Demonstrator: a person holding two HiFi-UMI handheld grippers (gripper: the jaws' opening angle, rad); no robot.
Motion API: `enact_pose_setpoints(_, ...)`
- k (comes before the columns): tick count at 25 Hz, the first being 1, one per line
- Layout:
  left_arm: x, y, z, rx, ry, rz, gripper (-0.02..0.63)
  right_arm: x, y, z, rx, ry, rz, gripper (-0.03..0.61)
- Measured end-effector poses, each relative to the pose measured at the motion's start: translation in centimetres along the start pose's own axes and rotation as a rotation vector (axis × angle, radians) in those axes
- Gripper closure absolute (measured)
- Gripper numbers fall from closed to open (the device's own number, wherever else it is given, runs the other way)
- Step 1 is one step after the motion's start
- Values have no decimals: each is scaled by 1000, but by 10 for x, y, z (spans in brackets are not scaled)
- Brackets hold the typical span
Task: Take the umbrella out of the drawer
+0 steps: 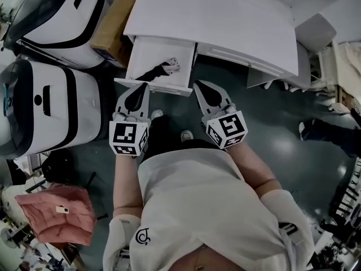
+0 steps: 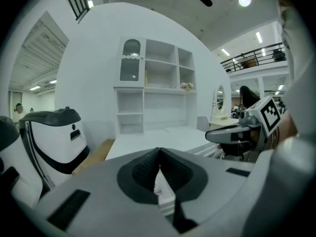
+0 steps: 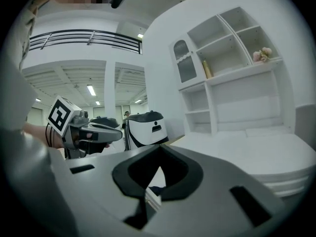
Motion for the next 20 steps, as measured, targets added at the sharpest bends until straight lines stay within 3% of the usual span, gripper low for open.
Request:
enact_pose_setpoints(6,6,80,-25,173,35,-55,601,0,33,30,131,28,8,572)
enact_pose_setpoints(13,54,165,-44,416,90,-267,594,16,77,61,295,109,-49,572)
enact_pose_setpoints(20,140,225,-47,612,140,-499,520,44,103,85,425,195,-72,572)
Point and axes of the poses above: the fingertips, and each gripper's own axes: y forward along the fingers, z to its right, x out of its underside, the point moved 3 cm from there along -y, backward along the fingers, and after that the axes turned 4 degrees about -x, right-handed, at the moved point
